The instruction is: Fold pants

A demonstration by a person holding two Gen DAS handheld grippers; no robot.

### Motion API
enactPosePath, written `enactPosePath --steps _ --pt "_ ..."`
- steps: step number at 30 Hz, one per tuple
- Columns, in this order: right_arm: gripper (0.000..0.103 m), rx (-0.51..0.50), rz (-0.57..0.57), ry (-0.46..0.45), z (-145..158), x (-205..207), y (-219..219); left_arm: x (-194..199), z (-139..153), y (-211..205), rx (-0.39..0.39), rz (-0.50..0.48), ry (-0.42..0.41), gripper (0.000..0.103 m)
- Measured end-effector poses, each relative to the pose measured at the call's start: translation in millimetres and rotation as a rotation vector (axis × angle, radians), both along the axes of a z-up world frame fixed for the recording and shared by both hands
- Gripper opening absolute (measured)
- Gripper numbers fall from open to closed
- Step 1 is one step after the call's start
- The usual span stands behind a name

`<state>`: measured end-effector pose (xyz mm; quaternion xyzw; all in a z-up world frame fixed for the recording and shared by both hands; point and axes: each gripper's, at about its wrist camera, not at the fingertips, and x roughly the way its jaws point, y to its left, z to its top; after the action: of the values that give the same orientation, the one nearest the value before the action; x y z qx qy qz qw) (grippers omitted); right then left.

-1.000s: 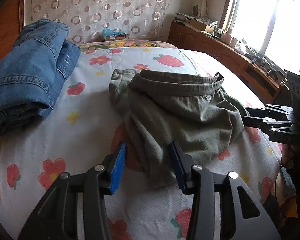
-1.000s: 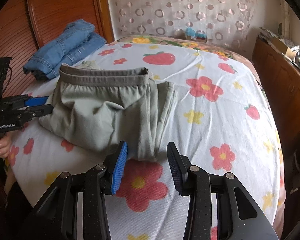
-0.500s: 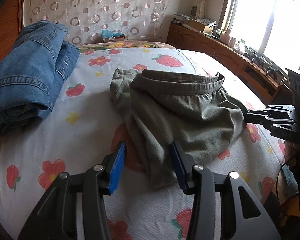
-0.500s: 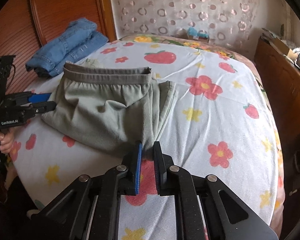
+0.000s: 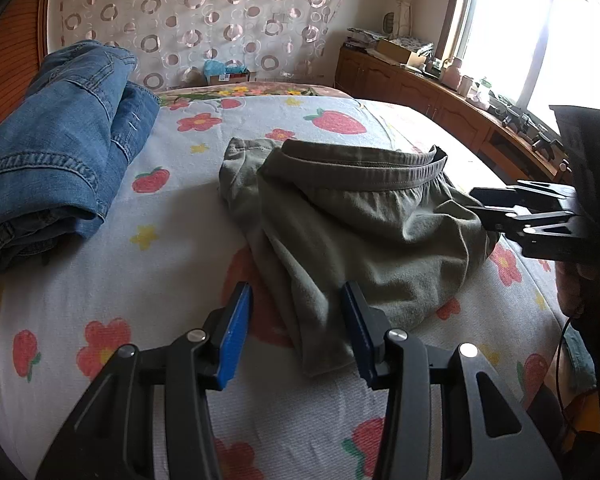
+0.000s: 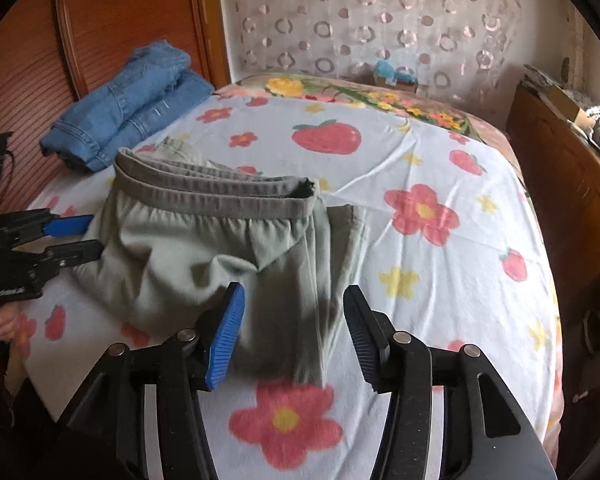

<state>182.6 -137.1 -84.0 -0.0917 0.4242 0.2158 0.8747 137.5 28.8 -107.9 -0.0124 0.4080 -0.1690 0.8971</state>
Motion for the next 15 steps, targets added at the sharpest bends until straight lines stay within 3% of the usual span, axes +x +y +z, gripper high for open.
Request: enactPosePath --steps 4,7,15 --pt "0.058 -0.041 -0.01 0.002 -7 9 6 0 0 0 0.0 0.001 0.0 0.045" --pt "0.068 -0.057 -0.023 -0.012 -9 9 6 0 0 0 0.0 0.0 -0.001 0.045" --pt "0.086 -0.011 -0.071 0.013 -15 15 -5 0 -1 0 0.001 0.001 -0.001 0.045"
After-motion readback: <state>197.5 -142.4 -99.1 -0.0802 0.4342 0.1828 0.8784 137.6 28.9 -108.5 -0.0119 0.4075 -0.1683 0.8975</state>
